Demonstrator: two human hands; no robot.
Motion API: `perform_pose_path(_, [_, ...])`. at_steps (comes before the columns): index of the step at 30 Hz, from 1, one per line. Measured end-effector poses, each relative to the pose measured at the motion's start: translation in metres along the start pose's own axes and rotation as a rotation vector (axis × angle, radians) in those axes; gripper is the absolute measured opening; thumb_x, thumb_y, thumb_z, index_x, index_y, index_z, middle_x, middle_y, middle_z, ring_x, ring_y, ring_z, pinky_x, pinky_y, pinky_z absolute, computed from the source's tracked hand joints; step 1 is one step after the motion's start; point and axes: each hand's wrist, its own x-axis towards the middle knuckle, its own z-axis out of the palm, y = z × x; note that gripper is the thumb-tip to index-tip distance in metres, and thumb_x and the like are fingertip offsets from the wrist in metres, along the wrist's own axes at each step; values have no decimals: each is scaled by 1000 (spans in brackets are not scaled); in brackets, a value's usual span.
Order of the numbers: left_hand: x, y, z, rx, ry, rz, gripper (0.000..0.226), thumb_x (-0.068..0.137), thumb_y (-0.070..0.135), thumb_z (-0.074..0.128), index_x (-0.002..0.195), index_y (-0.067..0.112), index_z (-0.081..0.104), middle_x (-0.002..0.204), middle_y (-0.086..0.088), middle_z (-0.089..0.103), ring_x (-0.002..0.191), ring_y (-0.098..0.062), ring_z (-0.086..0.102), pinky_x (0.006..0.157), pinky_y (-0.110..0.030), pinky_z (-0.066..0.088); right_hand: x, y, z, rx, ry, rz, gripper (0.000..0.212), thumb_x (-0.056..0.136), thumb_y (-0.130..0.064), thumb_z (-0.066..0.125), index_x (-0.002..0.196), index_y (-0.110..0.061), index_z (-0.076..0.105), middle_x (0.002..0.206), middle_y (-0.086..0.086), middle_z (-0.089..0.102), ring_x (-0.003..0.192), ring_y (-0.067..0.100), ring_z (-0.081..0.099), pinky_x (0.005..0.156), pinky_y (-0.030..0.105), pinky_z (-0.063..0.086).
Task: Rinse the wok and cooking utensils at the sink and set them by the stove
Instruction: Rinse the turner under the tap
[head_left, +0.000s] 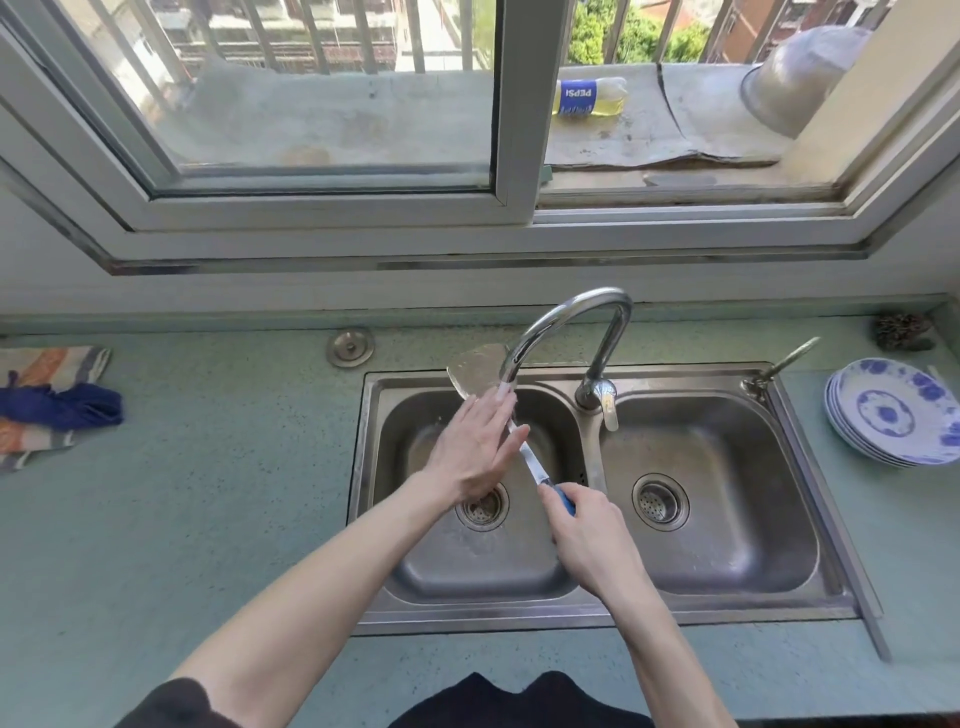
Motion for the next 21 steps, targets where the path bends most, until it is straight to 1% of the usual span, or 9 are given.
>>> perform_pose_path(3, [-8,11,7,-140,28,-51,88,98,70,-2,164,14,14,172,0,5,159,-11,0,129,-34,1,11,-7,0,-2,2,-11,44,103,-46,48,76,-15,60,68,3,67,73,25,62,73,40,51])
perform_pose_path(5, [-18,14,12,-186,23,-62,91,96,72,-3,164,13,14,172,-1,6,158,-9,-1,129,-33,-1,16,-8,2,-10,-6,-15,45,103,-47,48,75,-13,60,70,4,68,75,26,62,72,40,50])
perform_pose_path(8, [-32,17,15,-155,32,7,87,100,65,-3,163,11,20,172,-4,13,159,-10,2,129,-36,4,20,-8,9,-3,-20,-5,45,104,-46,48,76,-12,61,71,4,69,77,27,64,74,40,51])
perform_pose_path(10, [-41,22,16,-119,27,79,81,103,58,-4,162,10,23,171,-4,14,159,-11,3,129,-33,0,24,-8,11,17,-25,-1,44,104,-44,47,80,-12,65,72,3,70,76,26,65,75,41,53])
perform_pose_path(12, [-44,21,16,-134,22,82,82,102,58,-5,162,11,24,171,-3,14,158,-10,2,128,-31,-2,27,-10,12,25,-34,0,44,104,-43,46,81,-12,65,73,4,70,76,27,66,75,41,54])
perform_pose_path(14, [-38,15,13,-111,40,70,80,103,57,-5,162,12,25,171,-2,17,158,-10,5,129,-33,0,30,-12,14,20,-32,-7,47,103,-47,46,78,-12,63,72,4,70,75,27,66,74,42,54])
perform_pose_path(16, [-26,6,9,-120,58,-6,79,102,56,-2,162,14,25,171,-1,18,158,-9,7,129,-36,3,32,-14,16,30,-28,-8,48,101,-50,46,75,-12,60,69,4,68,72,29,65,73,44,55])
perform_pose_path(19, [-8,-12,-1,-134,71,-167,84,96,57,-5,163,16,24,171,1,18,158,-9,9,129,-38,3,30,-15,20,37,-43,-8,46,100,-50,47,75,-14,60,66,2,65,71,31,64,71,46,56])
perform_pose_path(21, [-1,-18,-4,-83,78,-182,85,95,57,-6,162,15,27,170,0,21,158,-11,11,129,-38,4,28,-15,22,48,-41,-4,46,99,-51,47,76,-13,61,64,2,64,66,28,61,70,46,57])
